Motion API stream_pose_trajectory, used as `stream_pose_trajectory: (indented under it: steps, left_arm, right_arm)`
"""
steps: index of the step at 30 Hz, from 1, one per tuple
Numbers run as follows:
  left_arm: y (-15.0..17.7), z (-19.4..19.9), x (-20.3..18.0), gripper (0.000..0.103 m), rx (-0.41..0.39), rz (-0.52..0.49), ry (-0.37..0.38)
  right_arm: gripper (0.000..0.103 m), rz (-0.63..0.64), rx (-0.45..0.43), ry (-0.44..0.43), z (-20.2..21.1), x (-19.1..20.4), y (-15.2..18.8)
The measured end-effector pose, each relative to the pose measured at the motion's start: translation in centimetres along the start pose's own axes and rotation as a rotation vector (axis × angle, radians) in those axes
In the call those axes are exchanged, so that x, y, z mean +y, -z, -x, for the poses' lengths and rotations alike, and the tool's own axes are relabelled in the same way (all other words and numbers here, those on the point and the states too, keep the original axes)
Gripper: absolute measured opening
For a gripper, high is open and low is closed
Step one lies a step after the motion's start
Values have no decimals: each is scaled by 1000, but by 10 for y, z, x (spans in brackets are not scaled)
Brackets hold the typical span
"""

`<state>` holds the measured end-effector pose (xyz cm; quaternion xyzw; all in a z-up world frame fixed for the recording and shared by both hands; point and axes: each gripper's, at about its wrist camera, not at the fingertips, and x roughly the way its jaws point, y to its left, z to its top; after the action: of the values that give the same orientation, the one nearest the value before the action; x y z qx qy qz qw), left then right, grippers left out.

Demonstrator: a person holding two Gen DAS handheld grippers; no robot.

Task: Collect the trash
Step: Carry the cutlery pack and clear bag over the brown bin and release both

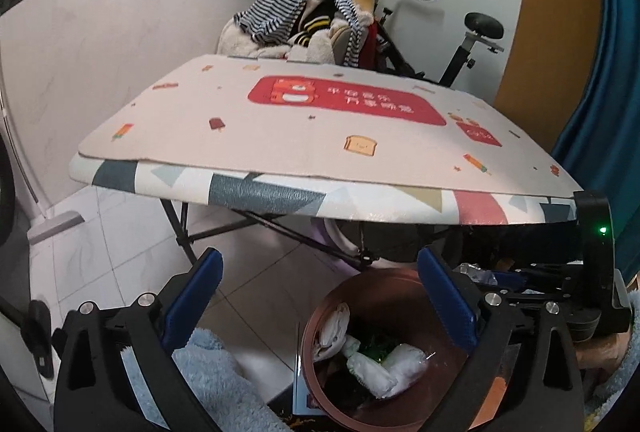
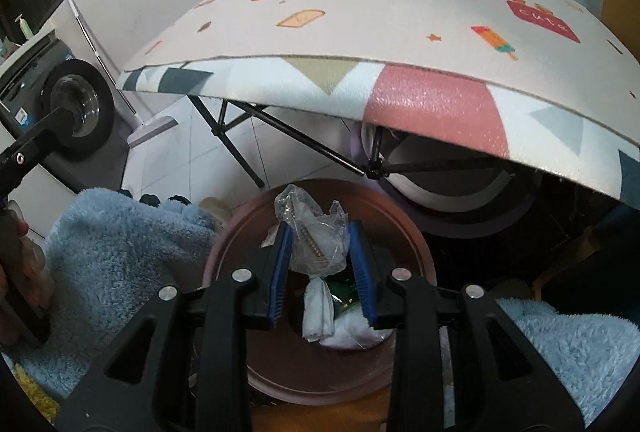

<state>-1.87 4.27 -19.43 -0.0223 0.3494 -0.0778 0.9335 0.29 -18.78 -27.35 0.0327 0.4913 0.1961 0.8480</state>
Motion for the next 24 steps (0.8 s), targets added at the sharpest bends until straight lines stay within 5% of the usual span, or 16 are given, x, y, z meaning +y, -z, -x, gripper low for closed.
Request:
stream_pose_trajectory:
  steps: [9, 11, 15, 24]
  left_arm:
    - [2, -3, -1, 95, 13, -1, 7]
    - [2, -4, -1, 95, 16, -1, 8]
    - [2, -4, -1, 95, 17, 2, 8]
    - [2, -4, -1, 96, 16, 0, 7]
  right_arm:
    - [40, -19, 12, 19, -2, -6, 1]
    - [64, -19, 10, 28, -2, -5, 0]
    - [90, -18, -11, 54, 1, -5, 0]
    - [97, -50, -17, 83, 1, -12, -1]
